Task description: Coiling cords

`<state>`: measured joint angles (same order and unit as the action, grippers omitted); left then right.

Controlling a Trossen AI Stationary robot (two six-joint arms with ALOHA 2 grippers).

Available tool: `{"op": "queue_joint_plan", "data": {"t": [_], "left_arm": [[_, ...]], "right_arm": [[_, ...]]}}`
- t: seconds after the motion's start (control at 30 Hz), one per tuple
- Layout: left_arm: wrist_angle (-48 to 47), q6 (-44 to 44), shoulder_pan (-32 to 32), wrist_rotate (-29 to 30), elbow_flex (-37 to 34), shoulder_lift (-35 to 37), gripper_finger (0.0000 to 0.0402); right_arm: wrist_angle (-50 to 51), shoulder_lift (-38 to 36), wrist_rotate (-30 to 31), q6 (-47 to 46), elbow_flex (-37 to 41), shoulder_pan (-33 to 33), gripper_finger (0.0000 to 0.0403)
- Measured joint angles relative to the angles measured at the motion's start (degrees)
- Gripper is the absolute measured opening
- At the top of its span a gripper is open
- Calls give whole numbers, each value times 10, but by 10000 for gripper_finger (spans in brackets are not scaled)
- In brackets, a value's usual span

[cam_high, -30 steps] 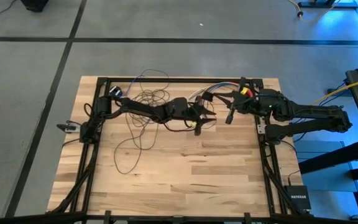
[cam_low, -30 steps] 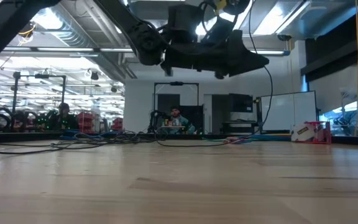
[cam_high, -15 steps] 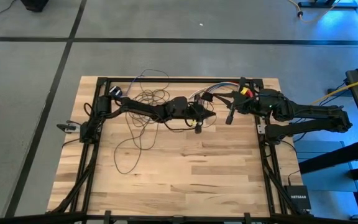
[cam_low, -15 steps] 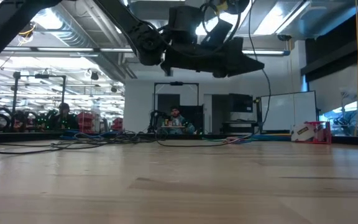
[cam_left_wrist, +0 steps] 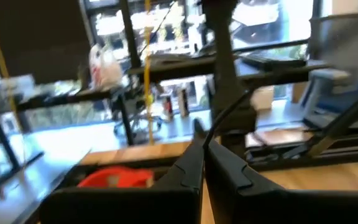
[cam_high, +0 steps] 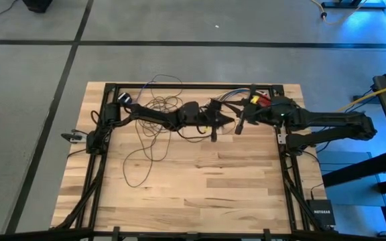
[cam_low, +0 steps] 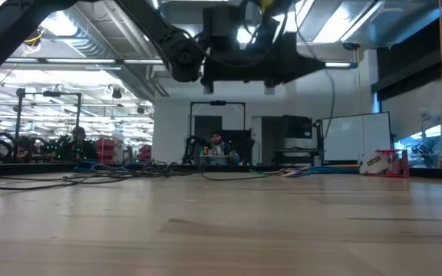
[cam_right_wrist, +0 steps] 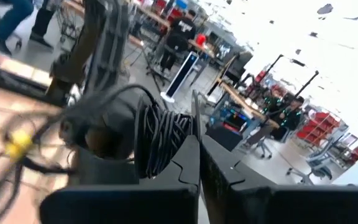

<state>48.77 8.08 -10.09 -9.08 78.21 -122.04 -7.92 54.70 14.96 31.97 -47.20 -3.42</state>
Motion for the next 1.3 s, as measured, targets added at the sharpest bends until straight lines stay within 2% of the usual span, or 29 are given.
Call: {"op": "queue_joint_plan", "data": {"t": [0.1, 0.23, 0.5, 0.63, 0.87, 1.03, 1.17, 1.23, 1.3], "left_arm": [[-4, 17, 9, 7, 8, 0, 2], [-4, 33, 4, 61, 9, 0, 2], [0, -6, -22, 87, 9, 0, 2], [-23, 15, -31, 94, 10, 2, 1], [-127, 54, -41, 99, 11, 3, 1], [-197, 91, -42, 134, 11, 10, 1], [-257, 123, -44, 168, 10, 32, 1], [-275, 137, -46, 198, 10, 41, 1], [-282, 132, -49, 201, 10, 44, 2]], "right_arm": [[-18, 19, -1, 0, 0, 0, 5], [-36, 29, -30, -3, 0, 0, 5], [-78, 29, -76, -37, 0, 0, 5], [-82, 28, -80, -46, 0, 0, 5], [-24, 3, -31, -42, 2, 0, 5], [56, -32, 20, -32, 2, 0, 5], [132, -57, 27, -51, 1, 1, 5], [148, -63, 20, -69, 1, 1, 5], [147, -64, 19, -74, 1, 0, 5]]}}
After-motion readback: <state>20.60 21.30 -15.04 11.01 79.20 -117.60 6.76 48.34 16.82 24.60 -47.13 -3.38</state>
